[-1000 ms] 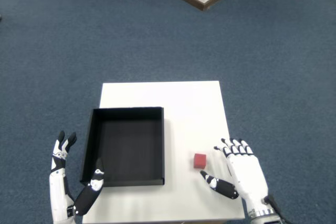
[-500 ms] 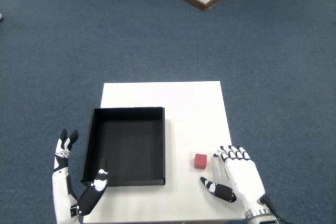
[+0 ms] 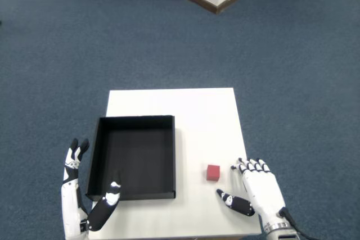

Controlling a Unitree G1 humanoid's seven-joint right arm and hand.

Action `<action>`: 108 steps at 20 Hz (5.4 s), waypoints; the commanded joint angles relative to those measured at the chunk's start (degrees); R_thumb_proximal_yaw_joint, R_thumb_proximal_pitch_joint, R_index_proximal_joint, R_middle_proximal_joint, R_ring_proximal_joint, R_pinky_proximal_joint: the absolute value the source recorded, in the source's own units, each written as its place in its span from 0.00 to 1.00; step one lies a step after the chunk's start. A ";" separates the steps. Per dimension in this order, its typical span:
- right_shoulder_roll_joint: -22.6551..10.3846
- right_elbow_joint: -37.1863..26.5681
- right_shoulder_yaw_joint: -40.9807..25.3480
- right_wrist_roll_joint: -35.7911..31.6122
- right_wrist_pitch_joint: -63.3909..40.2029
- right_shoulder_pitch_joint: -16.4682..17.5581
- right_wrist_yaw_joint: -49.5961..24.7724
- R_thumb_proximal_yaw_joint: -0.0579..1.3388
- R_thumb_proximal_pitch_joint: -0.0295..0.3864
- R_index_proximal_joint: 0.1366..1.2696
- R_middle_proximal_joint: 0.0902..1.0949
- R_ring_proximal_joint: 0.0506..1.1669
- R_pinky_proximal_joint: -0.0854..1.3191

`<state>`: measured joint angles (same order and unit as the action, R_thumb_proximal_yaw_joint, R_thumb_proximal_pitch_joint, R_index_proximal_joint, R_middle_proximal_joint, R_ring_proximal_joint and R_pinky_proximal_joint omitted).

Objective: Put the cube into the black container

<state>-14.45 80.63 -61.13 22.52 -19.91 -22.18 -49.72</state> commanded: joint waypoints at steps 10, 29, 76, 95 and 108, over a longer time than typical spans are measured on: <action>1.74 0.41 -0.62 1.12 -2.43 -3.84 -1.98 0.40 0.05 0.26 0.12 0.13 0.06; 3.09 -1.88 -3.75 5.38 -6.95 -5.19 -13.56 0.39 0.07 0.27 0.11 0.12 0.04; 1.40 2.16 -1.77 3.46 -4.85 -2.65 -8.77 0.49 0.20 0.29 0.12 0.12 0.05; 2.37 1.54 -2.81 5.02 -5.17 -3.34 -12.67 0.49 0.24 0.29 0.12 0.11 0.05; 2.39 1.48 -3.17 5.55 -6.20 -2.33 -14.21 0.48 0.25 0.29 0.11 0.11 0.04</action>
<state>-11.44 82.76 -64.77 28.56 -25.04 -22.75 -60.57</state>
